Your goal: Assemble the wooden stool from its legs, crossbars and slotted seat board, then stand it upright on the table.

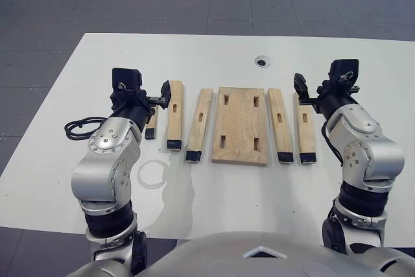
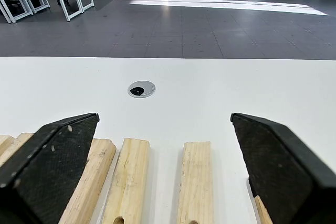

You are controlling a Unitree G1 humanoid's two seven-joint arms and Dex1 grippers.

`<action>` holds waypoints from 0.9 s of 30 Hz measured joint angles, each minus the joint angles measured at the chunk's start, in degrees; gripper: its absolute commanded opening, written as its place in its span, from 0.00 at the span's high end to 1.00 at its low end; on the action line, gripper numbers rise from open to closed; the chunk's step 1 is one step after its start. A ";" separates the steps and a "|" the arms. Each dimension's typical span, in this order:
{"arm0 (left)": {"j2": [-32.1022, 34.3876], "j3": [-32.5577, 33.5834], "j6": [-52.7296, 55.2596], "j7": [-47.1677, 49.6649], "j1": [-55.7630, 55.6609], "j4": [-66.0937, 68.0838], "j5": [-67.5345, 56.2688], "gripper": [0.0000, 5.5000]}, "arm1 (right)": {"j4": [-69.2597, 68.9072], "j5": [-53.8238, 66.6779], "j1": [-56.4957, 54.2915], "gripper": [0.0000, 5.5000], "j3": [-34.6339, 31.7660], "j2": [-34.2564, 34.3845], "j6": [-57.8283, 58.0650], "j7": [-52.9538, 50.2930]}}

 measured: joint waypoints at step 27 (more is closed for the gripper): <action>-0.20 -1.65 -6.24 -0.56 -0.13 -0.33 0.62 0.18 | 0.01 -0.76 -0.01 0.16 1.17 -1.94 -0.47 1.86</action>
